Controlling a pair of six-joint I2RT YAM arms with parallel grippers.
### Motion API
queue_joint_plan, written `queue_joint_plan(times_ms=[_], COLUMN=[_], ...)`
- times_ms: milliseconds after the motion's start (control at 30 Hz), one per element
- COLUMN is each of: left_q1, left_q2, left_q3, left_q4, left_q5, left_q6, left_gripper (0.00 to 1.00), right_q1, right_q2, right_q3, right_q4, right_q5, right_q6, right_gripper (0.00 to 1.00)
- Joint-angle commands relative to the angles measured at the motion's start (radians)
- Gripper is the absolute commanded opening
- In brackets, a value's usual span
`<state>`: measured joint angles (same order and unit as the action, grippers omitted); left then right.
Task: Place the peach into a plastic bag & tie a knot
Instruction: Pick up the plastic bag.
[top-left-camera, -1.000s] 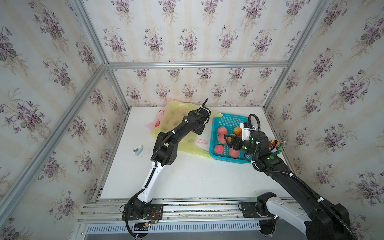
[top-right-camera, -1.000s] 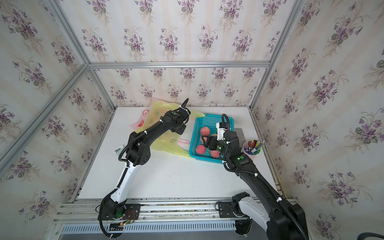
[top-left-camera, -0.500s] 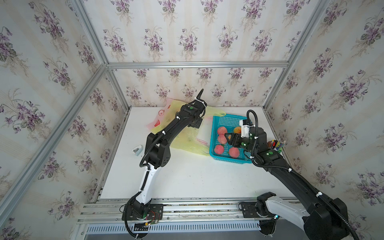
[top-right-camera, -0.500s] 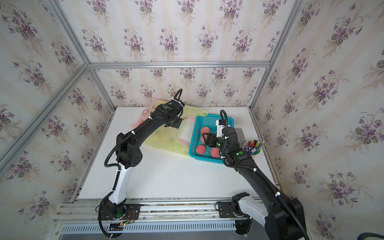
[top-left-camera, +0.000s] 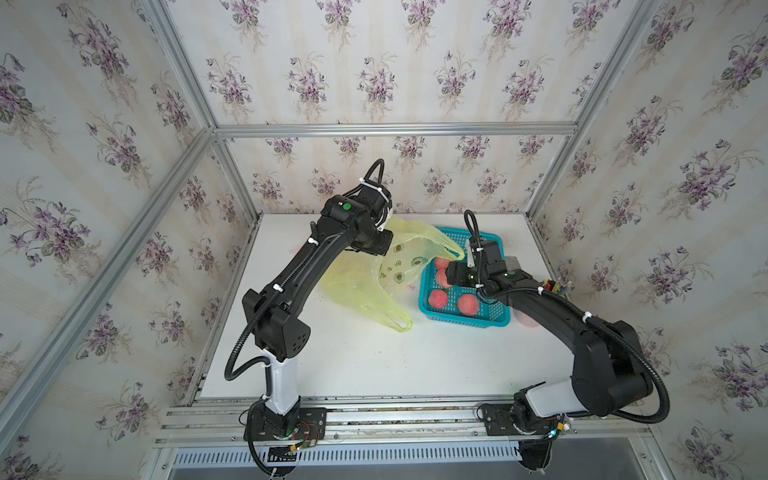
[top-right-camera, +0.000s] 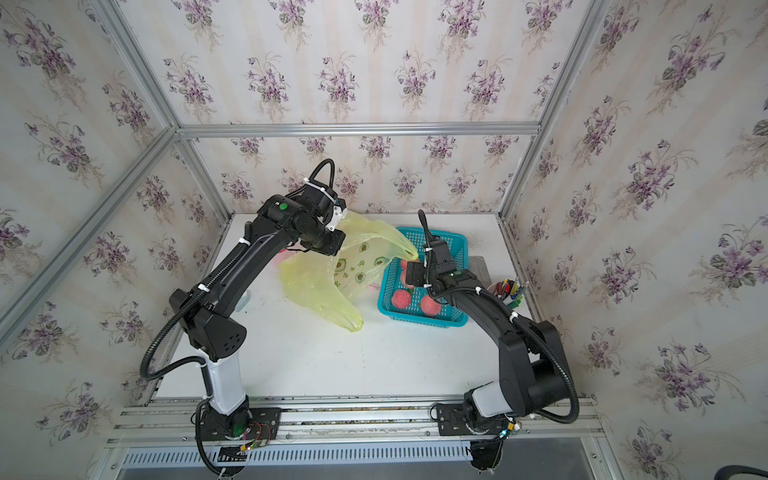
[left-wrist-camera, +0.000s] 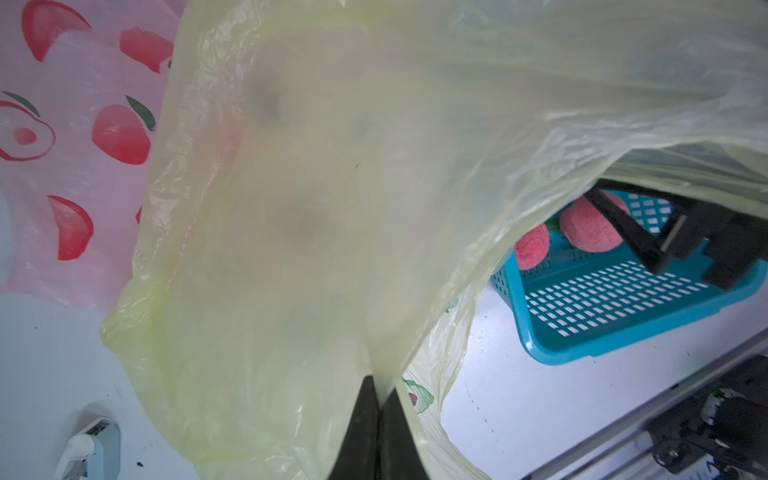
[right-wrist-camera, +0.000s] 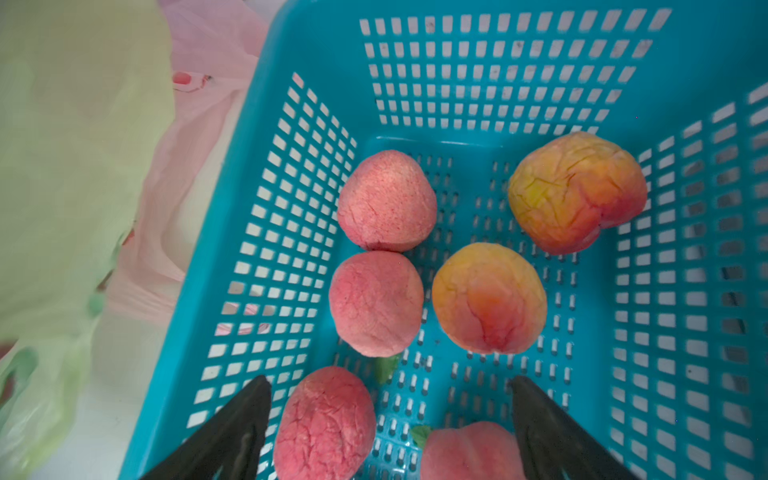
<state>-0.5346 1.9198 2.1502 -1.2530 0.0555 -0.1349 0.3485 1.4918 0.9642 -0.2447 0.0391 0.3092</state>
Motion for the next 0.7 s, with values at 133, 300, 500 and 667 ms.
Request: queue_joint_plan(times_ms=[133,300,500,667], left_q1=[0.002,0.005,0.066,0.148], left_q2=[-0.016,-0.025,-0.026,-0.08], left_q3=[-0.048,-0.134,-0.174,-0.186], left_q4=[-0.026,0.032,0.11,0.136], left_q5=[0.222,0.223,0.301,0.339], left_q6=[-0.052,-0.052,-0.094,-0.124], left_gripper=[0.0,0.0,0.0,0.0], right_q1=[-0.002,-0.002,-0.023,-0.078], right_q2=[0.114,0.062,-0.078,-0.184], right_q3=[0.025,-0.007,-0.033,-0.036], right_q4=[0.01,-0.005,-0.115,-0.184], right_q5=[-0.009,-0.031,-0.024,-0.085], right_q6=[-0.018,-0.016,-0.03,-0.037], right_gripper=[0.91,0.91,0.96,0.97])
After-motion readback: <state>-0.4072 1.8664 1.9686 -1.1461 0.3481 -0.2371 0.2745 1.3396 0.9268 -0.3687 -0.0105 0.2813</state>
